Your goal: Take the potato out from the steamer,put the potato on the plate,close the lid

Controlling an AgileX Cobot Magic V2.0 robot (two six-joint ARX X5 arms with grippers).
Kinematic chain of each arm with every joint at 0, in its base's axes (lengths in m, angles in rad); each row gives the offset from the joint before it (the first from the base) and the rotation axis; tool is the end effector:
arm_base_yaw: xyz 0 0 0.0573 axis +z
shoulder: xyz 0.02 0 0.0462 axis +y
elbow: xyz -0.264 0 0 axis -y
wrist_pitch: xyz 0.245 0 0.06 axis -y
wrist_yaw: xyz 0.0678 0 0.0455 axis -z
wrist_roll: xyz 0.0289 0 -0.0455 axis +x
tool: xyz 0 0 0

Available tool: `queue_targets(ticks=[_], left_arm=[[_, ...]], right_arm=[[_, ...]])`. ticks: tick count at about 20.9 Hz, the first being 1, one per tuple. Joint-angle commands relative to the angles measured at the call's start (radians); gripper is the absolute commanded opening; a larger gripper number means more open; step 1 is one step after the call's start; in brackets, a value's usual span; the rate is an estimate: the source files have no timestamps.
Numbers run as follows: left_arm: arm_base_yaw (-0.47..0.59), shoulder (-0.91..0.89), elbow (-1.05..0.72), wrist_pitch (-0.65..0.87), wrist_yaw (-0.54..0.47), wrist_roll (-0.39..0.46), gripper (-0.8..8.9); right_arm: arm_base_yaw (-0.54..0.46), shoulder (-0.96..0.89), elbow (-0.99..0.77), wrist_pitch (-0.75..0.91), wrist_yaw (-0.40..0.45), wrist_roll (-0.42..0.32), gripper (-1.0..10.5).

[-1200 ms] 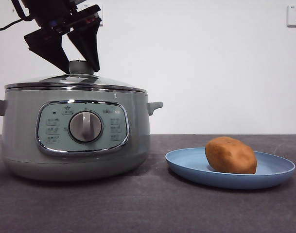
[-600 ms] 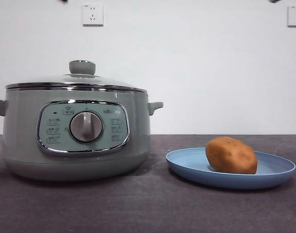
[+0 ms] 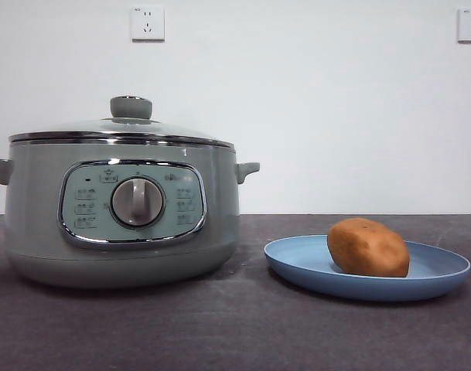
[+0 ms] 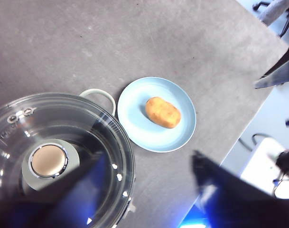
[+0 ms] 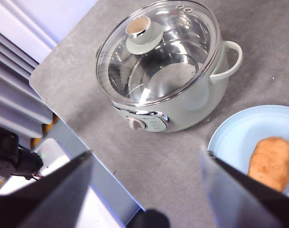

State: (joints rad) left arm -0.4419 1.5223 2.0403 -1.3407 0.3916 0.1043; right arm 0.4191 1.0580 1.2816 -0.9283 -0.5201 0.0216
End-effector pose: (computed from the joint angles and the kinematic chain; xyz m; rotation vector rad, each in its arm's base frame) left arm 0.2255 -0.1189 0.4714 0.1137 0.8040 -0.8284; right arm 0.1648 0.0891 0.3862 0.0560 0.7391 0.8910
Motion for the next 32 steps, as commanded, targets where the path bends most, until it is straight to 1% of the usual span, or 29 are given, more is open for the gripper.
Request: queue_targets(ticks=[1, 4, 6, 7, 23, 24, 25, 26, 27, 28, 29, 31, 32], left_arm=[[-0.015, -0.001, -0.003, -0.056, -0.027, 0.028, -0.08], [-0.017, -0.001, -0.003, -0.055, -0.026, 0.026, -0.08], [-0.017, -0.001, -0.003, -0.054, -0.023, -0.012, -0.08], [-0.017, -0.001, -0.003, -0.053, -0.023, -0.015, -0.08], [-0.015, 0.000, -0.003, -0.016, -0.029, -0.014, -0.03], [-0.015, 0.000, -0.003, -0.007, -0.042, -0.012, -0.03], [-0.014, -0.014, -0.003, 0.007, -0.085, 0.024, -0.03], [-0.011, -0.031, -0.003, 0.027, -0.158, 0.074, -0.03], [-0.005, -0.047, -0.003, 0.040, -0.217, 0.074, -0.03], [0.004, -0.067, -0.003, 0.048, -0.272, 0.043, -0.03], [0.016, -0.090, -0.003, 0.045, -0.319, -0.008, -0.03], [0.030, -0.134, -0.004, 0.048, -0.365, -0.152, -0.03], [0.033, -0.157, -0.006, 0.040, -0.397, -0.168, -0.03]], right_arm=[[0.001, 0.001, -0.003, 0.001, 0.002, -0.040, -0.1], [0.001, 0.001, -0.003, 0.011, 0.003, -0.039, -0.1], [0.001, 0.001, -0.003, 0.009, 0.002, -0.035, -0.1], [0.001, 0.001, -0.003, 0.008, 0.003, -0.039, -0.1], [0.001, 0.001, -0.003, 0.008, 0.003, -0.038, 0.0], [0.001, 0.001, -0.003, 0.007, 0.003, -0.038, 0.0], [0.001, 0.001, -0.003, 0.008, 0.003, -0.038, 0.0], [0.001, 0.001, -0.003, 0.007, 0.003, -0.038, 0.0], [0.001, 0.001, -0.003, 0.007, 0.003, -0.038, 0.0], [0.001, 0.001, -0.003, 0.008, 0.003, -0.038, 0.0], [0.001, 0.001, -0.003, 0.007, 0.003, -0.038, 0.0], [0.001, 0.001, -0.003, 0.007, 0.003, -0.038, 0.0], [0.001, 0.001, -0.003, 0.007, 0.003, -0.038, 0.0]])
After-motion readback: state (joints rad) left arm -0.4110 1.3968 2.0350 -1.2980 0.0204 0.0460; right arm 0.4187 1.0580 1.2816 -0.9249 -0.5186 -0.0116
